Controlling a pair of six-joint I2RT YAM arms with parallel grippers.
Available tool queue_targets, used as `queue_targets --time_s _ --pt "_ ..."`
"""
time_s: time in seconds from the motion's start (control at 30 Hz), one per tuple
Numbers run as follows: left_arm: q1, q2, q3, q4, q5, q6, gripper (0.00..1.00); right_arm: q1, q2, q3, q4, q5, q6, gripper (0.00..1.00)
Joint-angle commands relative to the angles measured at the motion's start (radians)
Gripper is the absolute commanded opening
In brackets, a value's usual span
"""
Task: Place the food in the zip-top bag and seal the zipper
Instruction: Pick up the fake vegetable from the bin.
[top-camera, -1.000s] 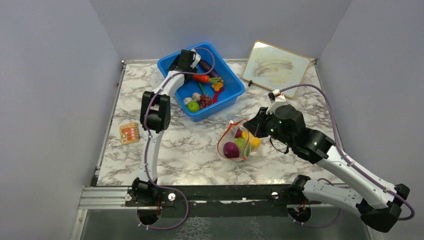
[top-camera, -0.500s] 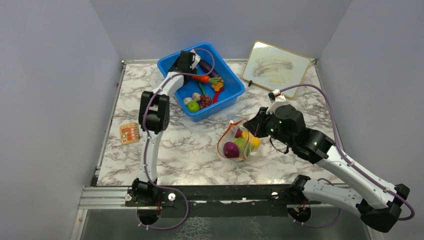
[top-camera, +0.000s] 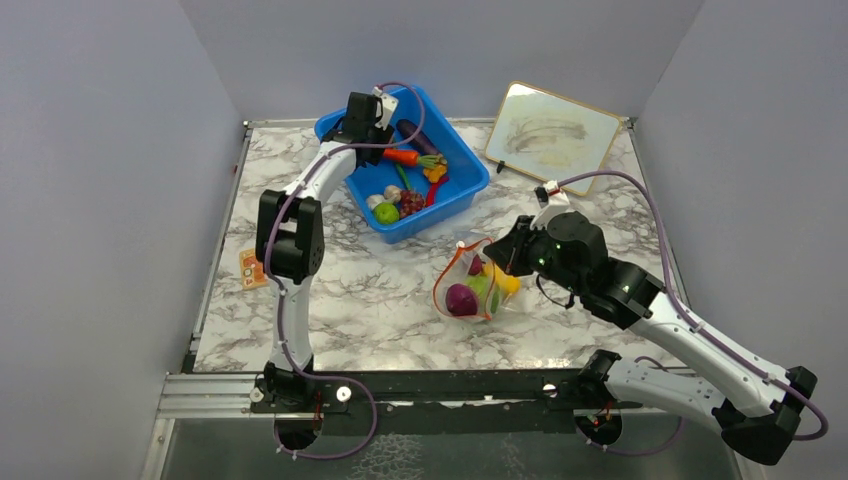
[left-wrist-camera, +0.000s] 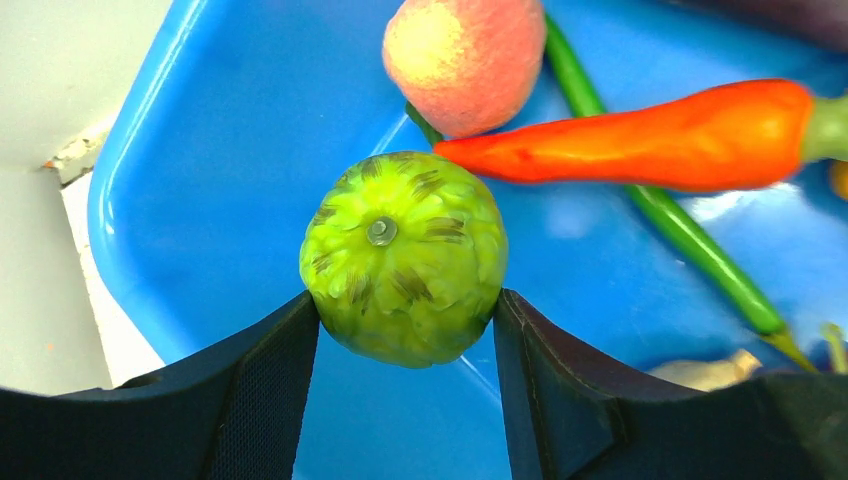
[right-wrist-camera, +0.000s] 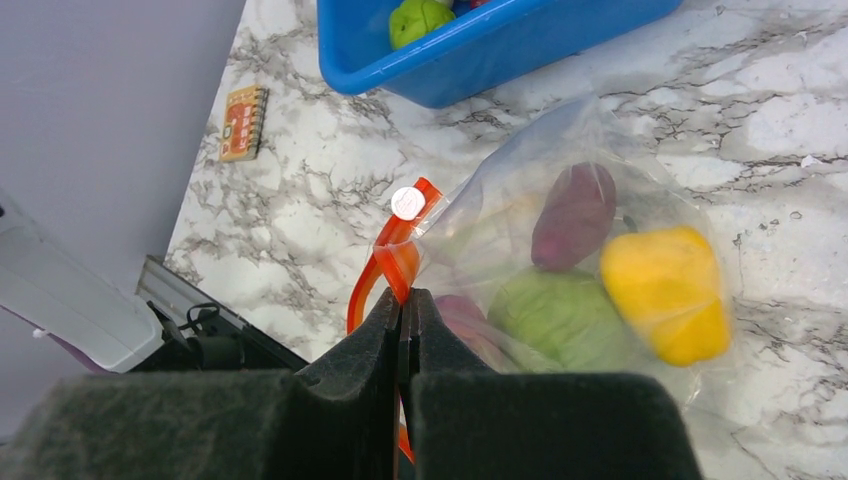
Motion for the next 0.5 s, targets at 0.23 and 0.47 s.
queue_targets --time_s 0.23,0.47 --pt "0.003 -0.321 -0.220 -0.004 0.292 -0.198 0.48 0.000 0.011 -0.027 0.090 -0.033 0.030 0.01" --pt "0.003 -0.543 -0.392 -0.008 0.543 -0.289 0.48 0.000 0.026 -0.015 0.097 -0.039 0.039 0.01"
